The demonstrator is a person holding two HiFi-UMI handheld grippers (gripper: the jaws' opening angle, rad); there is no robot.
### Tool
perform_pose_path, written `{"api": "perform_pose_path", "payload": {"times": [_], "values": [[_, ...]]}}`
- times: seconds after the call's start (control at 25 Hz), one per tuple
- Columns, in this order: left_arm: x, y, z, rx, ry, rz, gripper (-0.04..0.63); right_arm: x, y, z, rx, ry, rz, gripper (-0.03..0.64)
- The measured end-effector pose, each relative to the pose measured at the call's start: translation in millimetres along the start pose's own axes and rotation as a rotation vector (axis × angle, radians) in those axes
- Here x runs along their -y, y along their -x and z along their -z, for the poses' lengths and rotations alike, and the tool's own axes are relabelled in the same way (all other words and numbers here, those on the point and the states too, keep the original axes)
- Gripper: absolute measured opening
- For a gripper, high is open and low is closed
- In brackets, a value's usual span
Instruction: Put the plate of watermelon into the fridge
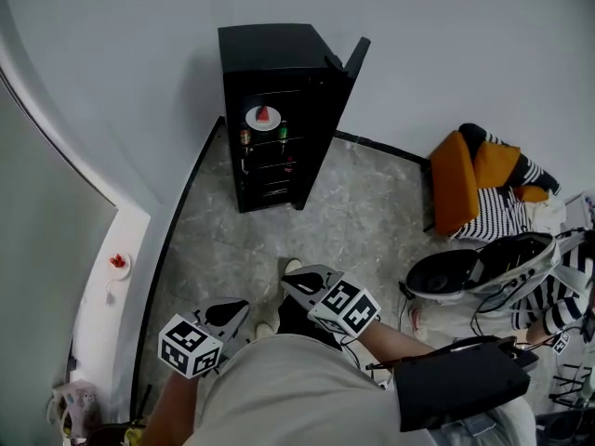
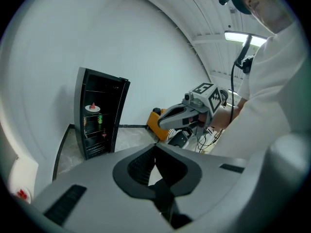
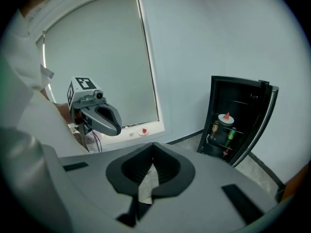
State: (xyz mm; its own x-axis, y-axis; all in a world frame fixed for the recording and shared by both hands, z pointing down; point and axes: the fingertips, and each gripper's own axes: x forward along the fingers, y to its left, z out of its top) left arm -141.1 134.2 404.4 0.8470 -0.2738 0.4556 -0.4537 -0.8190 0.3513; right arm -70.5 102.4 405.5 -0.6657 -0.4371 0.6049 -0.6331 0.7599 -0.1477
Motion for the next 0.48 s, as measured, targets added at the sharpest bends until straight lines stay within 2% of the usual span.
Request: {"api": "perform_pose_path", "payload": {"times": [0.48], "values": [[12, -4, 14, -0.019, 0.001, -0.004, 0.012, 5, 24, 14, 0.010, 0.007, 0.044, 0.014]]}}
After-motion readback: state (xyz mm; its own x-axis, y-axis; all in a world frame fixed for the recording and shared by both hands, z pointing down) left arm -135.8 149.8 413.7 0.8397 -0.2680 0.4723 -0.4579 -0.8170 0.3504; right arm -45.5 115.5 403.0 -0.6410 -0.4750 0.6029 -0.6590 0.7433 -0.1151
